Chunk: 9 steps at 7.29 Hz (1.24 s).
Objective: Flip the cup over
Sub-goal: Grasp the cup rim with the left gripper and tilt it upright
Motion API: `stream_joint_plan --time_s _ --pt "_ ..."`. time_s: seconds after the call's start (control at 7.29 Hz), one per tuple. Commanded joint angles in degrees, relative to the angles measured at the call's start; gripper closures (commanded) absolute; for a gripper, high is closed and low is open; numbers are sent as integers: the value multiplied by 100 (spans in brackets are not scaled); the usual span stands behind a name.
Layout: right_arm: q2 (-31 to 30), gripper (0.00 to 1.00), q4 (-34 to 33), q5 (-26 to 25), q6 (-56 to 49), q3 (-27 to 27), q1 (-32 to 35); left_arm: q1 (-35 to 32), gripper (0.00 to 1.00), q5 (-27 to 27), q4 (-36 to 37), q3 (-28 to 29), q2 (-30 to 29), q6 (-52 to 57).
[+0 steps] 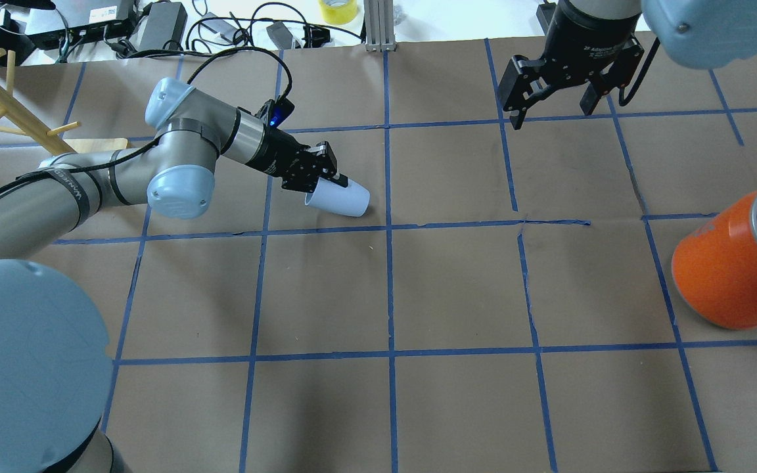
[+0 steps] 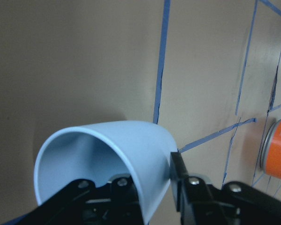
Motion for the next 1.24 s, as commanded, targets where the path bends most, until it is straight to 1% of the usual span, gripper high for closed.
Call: stream_joint_plan --time_s 0.0,0.14,0.27,0.41,0.55,0.82,1.1 --pt "0 0 -6 -3 -43 -1 -12 -23 100 1141 -1206 786 289 -198" --pt "0 0 -6 -3 -43 -1 -12 -58 100 2078 -1500 1077 386 -250" --pt "0 0 -6 -3 -43 -1 -12 -41 100 2706 -1503 1219 387 -242" --pt "0 0 -6 -12 -43 -1 -12 -67 100 3565 -1416 1238 326 -251" --pt "0 0 -6 -3 -43 -1 -20 -67 100 4278 -1023 1238 264 -277" --pt "0 0 3 -3 -43 -1 -38 -59 100 4687 -634 1238 150 -233" --pt "0 0 2 5 -43 -1 -38 -15 100 4698 14 1291 -104 -93"
